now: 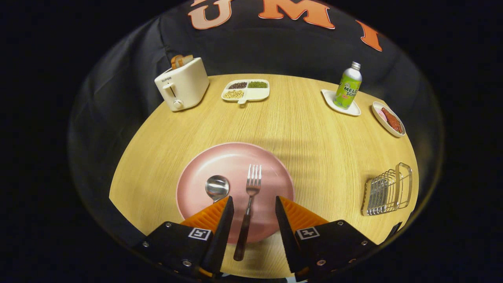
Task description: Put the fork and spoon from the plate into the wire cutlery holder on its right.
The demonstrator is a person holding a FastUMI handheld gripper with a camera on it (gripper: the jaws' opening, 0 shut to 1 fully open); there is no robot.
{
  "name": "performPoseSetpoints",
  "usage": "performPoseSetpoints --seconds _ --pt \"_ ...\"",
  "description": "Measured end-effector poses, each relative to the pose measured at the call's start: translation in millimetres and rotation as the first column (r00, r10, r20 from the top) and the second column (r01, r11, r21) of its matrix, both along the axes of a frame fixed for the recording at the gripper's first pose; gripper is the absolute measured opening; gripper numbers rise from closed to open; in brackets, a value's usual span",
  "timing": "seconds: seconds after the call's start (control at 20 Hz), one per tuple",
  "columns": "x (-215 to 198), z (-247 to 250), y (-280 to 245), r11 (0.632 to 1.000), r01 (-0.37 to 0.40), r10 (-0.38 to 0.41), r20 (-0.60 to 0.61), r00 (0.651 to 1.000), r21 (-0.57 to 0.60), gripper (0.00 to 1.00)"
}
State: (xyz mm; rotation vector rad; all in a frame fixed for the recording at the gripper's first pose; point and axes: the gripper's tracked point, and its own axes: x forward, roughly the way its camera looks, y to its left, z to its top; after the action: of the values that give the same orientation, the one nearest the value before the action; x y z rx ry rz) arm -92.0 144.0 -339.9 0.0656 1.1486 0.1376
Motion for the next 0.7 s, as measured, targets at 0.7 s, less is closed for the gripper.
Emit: performPoseSetpoints --seconds 0.7 --pt "-22 -36 7 0.997 -0.023 0.008 -0.203 0.979 -0.073 0.33"
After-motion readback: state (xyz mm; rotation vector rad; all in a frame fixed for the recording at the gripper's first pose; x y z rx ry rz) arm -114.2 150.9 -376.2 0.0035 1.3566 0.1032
